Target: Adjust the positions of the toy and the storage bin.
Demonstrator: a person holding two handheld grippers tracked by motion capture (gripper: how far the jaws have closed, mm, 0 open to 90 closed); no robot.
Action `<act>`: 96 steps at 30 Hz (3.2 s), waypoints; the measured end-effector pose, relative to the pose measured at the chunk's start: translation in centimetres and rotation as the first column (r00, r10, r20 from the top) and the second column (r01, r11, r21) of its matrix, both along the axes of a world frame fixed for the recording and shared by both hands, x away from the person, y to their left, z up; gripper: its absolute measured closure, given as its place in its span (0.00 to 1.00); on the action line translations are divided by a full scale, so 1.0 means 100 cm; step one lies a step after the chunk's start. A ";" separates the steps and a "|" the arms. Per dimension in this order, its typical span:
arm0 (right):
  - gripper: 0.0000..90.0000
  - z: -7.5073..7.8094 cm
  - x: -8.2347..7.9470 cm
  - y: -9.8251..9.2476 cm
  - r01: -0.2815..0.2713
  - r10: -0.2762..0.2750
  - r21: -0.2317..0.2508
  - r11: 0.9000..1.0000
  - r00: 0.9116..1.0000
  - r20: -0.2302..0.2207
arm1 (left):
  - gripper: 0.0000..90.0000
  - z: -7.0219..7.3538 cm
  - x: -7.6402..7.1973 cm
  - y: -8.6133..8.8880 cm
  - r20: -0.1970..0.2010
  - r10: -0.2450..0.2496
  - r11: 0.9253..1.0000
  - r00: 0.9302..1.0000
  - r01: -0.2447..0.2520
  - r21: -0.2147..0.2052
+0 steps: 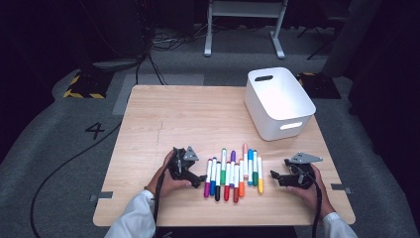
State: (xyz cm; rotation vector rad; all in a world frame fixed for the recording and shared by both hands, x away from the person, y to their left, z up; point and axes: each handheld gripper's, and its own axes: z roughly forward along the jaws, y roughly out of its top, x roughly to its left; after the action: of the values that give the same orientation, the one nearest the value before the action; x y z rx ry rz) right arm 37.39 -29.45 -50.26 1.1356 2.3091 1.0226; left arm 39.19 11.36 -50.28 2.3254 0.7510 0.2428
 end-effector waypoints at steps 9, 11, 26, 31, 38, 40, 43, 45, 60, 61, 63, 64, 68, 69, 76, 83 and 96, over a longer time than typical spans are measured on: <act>0.24 0.000 0.004 -0.007 0.005 -0.005 -0.009 1.000 1.000 0.007 | 0.00 0.000 0.005 -0.021 0.003 -0.004 1.000 1.000 0.004 0.001; 0.24 0.001 0.004 -0.008 0.012 -0.012 -0.008 1.000 1.000 0.009 | 0.00 0.000 0.007 -0.028 0.001 -0.011 1.000 1.000 0.011 -0.001; 0.25 0.001 -0.003 -0.022 0.050 -0.050 -0.015 0.999 0.998 0.023 | 0.00 0.001 0.018 -0.058 0.005 0.001 1.000 1.000 -0.001 0.000; 0.25 0.001 -0.008 -0.034 0.062 -0.061 -0.023 0.998 0.998 0.025 | 0.00 0.000 0.021 -0.071 0.008 -0.020 1.000 1.000 0.020 -0.007; 0.25 0.001 -0.013 -0.051 0.071 -0.071 -0.021 0.997 0.997 0.022 | 0.00 0.000 0.022 -0.087 0.004 -0.035 0.999 0.999 0.035 -0.011; 0.25 0.001 -0.014 -0.057 0.072 -0.071 -0.026 0.997 0.997 0.024 | 0.00 0.000 0.021 -0.093 -0.013 -0.032 0.999 0.999 0.032 -0.016; 0.24 0.001 -0.014 -0.061 0.071 -0.070 -0.025 0.997 0.997 0.023 | 0.00 0.000 0.022 -0.098 -0.004 -0.044 0.999 0.999 0.044 -0.018; 0.24 0.002 -0.014 -0.063 0.073 -0.072 -0.033 0.997 0.997 0.030 | 0.00 0.000 0.023 -0.100 0.004 -0.037 0.999 0.999 0.037 -0.017; 0.25 0.002 -0.011 -0.079 0.119 -0.118 -0.034 0.992 0.993 0.033 | 0.00 0.000 0.030 -0.120 -0.017 -0.041 0.999 0.999 0.040 -0.013; 0.26 0.002 -0.011 -0.081 0.121 -0.119 -0.035 0.992 0.992 0.034 | 0.00 0.000 0.031 -0.122 -0.014 -0.046 0.999 0.999 0.046 -0.022; 0.26 0.002 -0.011 -0.083 0.129 -0.128 -0.032 0.991 0.991 0.033 | 0.00 0.000 0.032 -0.125 0.002 -0.054 0.998 0.999 0.054 -0.024; 0.27 0.002 -0.011 -0.085 0.132 -0.131 -0.037 0.991 0.991 0.037 | 0.00 0.001 0.033 -0.126 -0.006 -0.072 0.997 0.997 0.072 0.000; 0.27 0.002 -0.011 -0.089 0.145 -0.144 -0.025 0.989 0.989 0.030 | 0.00 0.001 0.032 -0.130 -0.015 -0.066 0.998 0.998 0.066 0.004; 0.27 0.002 -0.011 -0.090 0.146 -0.145 -0.030 0.989 0.989 0.032 | 0.00 0.001 0.032 -0.130 -0.017 -0.068 0.998 0.998 0.068 0.005; 0.27 0.001 -0.011 -0.090 0.154 -0.153 -0.024 0.988 0.988 0.035 | 0.00 0.001 0.032 -0.131 -0.011 -0.075 0.997 0.997 0.075 0.003; 0.27 0.001 -0.011 -0.092 0.159 -0.159 -0.015 0.987 0.987 0.027 | 0.14 0.015 0.037 -0.125 0.022 -0.097 0.994 0.995 0.098 -0.051; 0.27 0.001 -0.009 -0.091 0.173 -0.173 0.000 0.985 0.985 0.010 | 0.26 0.074 0.063 -0.138 0.131 -0.144 0.975 0.981 0.163 -0.149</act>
State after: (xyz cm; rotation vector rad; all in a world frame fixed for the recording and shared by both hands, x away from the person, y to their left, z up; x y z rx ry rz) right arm 36.45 -38.57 -50.20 1.3016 2.1590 0.9592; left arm 45.54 -2.47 -42.87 2.1827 0.5090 0.2418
